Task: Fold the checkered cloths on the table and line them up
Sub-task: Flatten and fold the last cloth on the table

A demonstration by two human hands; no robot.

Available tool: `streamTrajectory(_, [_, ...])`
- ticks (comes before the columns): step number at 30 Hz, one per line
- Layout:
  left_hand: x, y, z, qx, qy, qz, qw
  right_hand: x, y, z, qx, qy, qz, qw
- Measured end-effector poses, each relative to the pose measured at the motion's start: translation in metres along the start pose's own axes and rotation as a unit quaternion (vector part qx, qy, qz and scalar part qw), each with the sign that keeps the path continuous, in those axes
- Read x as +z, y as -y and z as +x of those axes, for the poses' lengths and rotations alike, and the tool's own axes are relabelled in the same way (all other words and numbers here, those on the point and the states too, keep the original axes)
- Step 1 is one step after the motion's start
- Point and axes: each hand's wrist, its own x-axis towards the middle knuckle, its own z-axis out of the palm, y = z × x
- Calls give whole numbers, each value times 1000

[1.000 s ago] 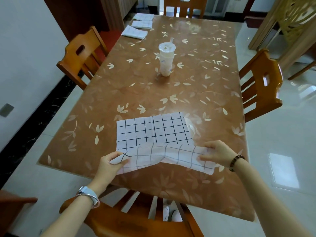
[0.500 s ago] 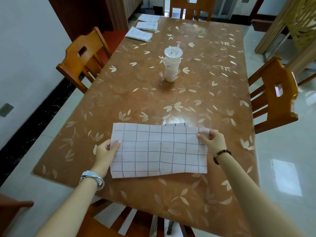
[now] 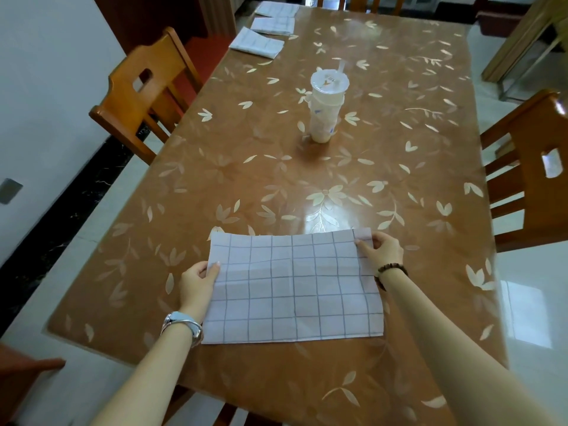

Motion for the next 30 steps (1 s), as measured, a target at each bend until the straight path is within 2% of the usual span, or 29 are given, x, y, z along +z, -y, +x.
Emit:
streamTrajectory(6, [8,1,5,-3,-35,23,999,7,5,8,25,-6,-42,999])
streamTrajectory(16, [13,8,12,12,-94,51,994,9,11,11,18,-11,-56,998])
streamTrajectory(19, [13,5,6,40,-118,80,989,11,14,5,0,-15,-45,999])
streamTrajectory(22, [20,3,-4,150,-155,206,954,18,14,-8,-113,-51,-107,986])
streamTrajectory(23, [26,3,-8,201,-144,238,939,23,15,-15,-165,-61,-135,975])
streamTrajectory(25, [43,4,-17,292,-70,276,913,37,18,-30,-265,-57,-192,943])
streamTrajectory(27, [65,8,-26,356,9,315,880,56,20,-48,-327,-4,-238,915])
streamTrajectory(30, [96,12,-36,412,75,378,826,84,16,-67,-348,93,-280,890])
